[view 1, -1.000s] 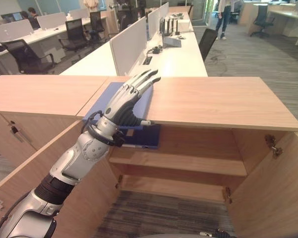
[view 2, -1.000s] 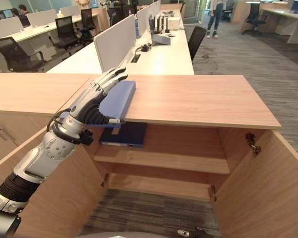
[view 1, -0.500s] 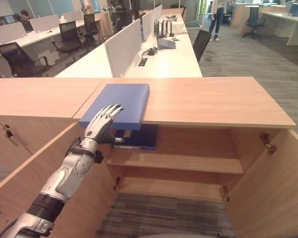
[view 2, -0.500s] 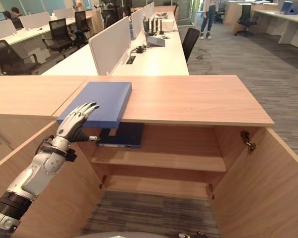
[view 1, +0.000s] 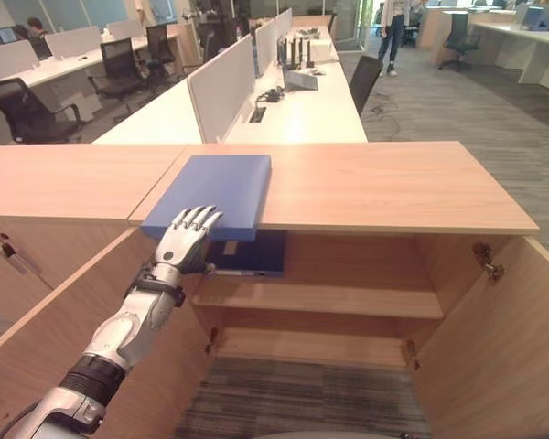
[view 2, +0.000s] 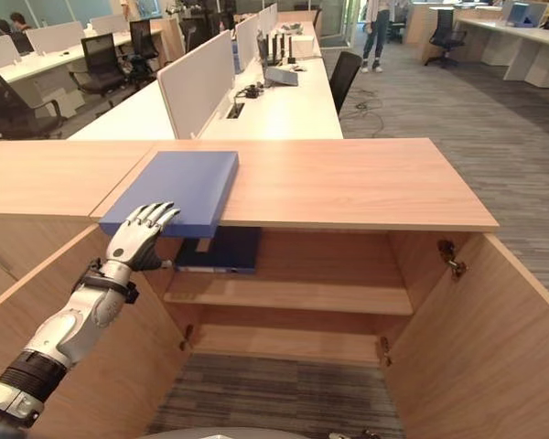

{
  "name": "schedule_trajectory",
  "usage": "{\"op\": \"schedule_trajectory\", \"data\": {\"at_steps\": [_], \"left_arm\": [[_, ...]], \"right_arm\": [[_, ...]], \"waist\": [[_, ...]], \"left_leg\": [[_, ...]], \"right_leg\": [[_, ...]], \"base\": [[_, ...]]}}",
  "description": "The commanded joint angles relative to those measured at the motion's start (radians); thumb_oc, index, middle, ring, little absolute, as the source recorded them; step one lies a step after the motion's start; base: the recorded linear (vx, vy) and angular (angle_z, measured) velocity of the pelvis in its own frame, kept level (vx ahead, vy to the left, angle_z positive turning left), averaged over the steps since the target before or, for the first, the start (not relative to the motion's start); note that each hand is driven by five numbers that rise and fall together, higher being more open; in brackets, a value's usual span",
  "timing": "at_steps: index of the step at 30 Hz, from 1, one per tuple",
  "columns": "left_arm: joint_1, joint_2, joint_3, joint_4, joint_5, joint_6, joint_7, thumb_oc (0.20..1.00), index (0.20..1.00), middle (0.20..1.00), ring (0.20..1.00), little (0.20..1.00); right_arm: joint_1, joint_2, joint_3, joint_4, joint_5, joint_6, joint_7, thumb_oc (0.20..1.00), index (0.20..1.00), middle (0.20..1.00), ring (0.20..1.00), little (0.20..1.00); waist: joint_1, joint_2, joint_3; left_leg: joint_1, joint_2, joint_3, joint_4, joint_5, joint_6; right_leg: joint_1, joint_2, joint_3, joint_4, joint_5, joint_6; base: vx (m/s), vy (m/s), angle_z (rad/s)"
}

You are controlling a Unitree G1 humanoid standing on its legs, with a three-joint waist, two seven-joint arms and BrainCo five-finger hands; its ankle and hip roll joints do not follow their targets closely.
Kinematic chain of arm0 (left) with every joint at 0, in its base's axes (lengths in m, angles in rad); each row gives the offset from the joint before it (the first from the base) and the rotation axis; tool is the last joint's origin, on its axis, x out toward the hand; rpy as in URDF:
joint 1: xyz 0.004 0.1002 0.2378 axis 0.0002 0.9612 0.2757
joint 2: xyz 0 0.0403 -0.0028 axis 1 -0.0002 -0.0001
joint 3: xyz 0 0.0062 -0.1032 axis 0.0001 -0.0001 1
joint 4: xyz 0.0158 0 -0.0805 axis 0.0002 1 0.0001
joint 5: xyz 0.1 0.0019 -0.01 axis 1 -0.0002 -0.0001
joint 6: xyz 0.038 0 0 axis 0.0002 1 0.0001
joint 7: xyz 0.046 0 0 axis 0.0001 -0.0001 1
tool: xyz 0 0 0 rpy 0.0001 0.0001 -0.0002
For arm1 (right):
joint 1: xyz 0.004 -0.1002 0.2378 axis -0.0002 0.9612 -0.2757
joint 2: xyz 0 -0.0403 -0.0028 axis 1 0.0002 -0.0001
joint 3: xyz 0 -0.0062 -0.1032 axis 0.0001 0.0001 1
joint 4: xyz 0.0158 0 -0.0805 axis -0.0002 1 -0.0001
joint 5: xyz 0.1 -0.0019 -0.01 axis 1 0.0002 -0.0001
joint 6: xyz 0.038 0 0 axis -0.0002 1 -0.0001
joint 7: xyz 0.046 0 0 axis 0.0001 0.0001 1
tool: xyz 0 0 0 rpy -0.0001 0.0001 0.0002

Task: Put the empty folder in the office cabinet

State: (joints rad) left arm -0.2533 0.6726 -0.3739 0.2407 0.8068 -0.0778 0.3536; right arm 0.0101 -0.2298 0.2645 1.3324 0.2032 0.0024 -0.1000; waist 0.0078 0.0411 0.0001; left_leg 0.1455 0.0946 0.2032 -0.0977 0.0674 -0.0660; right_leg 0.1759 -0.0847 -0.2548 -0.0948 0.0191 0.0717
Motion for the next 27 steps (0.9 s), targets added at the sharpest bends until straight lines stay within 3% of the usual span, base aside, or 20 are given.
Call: {"op": "schedule_trajectory", "data": {"at_steps": [1,10,27], "left_arm": [[-0.191,0.02,-0.037,0.063,0.041,0.007,0.064,1.0,1.0,1.0,1.0,1.0],[-0.231,0.006,-0.093,0.125,0.089,0.03,0.065,1.0,1.0,1.0,1.0,1.0],[-0.262,0.006,-0.082,0.132,0.136,0.067,0.137,1.0,1.0,1.0,1.0,1.0]], "right_arm": [[-0.07,0.03,0.02,0.039,0.011,-0.028,-0.021,1.0,1.0,1.0,1.0,1.0],[-0.059,0.029,0.016,0.052,0.012,-0.026,-0.029,1.0,1.0,1.0,1.0,1.0],[-0.065,0.037,0.026,0.054,0.015,-0.032,-0.041,1.0,1.0,1.0,1.0,1.0]], "waist": [[-0.011,-0.05,0.008],[-0.018,-0.049,0.003],[-0.016,-0.046,-0.002]], "left_leg": [[0.032,-0.016,-0.028,0.01,-0.105,-0.009],[0.036,-0.017,-0.025,0.01,-0.109,-0.008],[0.042,-0.02,-0.03,0.01,-0.111,-0.008]], "right_leg": [[0.015,-0.037,0.014,0.008,-0.025,0.06],[0.016,-0.036,0.019,0.008,-0.027,0.061],[0.023,-0.036,0.018,0.008,-0.031,0.06]], "base": [[0.0,0.0,0.0],[0.0,-0.001,-0.02],[0.0,0.0,0.0]]}}
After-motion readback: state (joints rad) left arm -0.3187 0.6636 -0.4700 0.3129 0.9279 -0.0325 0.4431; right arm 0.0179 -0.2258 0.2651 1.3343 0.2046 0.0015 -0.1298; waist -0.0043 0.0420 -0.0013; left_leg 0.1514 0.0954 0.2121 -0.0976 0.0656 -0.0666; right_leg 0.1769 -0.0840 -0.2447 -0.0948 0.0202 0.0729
